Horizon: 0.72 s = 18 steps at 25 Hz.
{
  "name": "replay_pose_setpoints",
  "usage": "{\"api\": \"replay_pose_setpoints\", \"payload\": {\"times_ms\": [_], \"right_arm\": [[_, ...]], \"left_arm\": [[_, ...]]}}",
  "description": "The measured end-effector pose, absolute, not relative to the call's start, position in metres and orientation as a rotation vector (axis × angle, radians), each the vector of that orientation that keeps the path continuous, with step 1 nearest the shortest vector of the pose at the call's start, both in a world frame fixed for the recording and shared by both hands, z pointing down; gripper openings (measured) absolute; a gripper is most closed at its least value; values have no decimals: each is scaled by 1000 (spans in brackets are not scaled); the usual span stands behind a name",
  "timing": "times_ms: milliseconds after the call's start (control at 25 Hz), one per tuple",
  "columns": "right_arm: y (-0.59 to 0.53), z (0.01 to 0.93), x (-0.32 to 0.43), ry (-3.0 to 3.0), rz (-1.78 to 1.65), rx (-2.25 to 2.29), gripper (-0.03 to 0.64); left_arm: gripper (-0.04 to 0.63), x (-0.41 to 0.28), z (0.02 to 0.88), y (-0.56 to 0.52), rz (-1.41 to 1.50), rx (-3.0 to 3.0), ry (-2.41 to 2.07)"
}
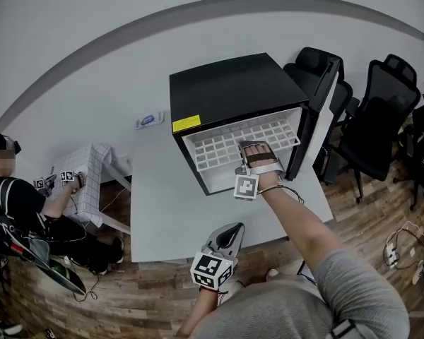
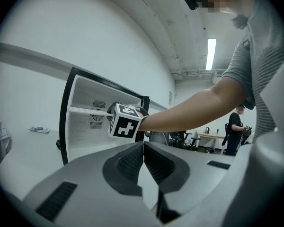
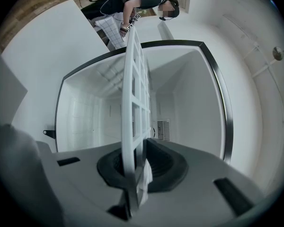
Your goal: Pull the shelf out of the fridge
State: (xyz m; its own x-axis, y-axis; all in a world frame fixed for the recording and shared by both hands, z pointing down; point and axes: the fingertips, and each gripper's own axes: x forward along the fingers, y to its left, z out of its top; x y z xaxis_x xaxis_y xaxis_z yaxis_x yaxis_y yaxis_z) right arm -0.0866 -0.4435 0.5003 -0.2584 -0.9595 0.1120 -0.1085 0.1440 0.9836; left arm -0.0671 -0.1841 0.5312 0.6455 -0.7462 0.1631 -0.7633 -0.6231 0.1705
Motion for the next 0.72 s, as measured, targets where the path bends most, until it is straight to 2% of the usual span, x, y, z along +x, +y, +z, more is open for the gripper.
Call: {"api": "replay_pose_setpoints", "payload": {"times_ms": [720], "right_arm": [[-427,505,-82,-1548,-1219,1050,34]], "left_arm": [[11,-65,532,-181,111,2653,-1208]]}}
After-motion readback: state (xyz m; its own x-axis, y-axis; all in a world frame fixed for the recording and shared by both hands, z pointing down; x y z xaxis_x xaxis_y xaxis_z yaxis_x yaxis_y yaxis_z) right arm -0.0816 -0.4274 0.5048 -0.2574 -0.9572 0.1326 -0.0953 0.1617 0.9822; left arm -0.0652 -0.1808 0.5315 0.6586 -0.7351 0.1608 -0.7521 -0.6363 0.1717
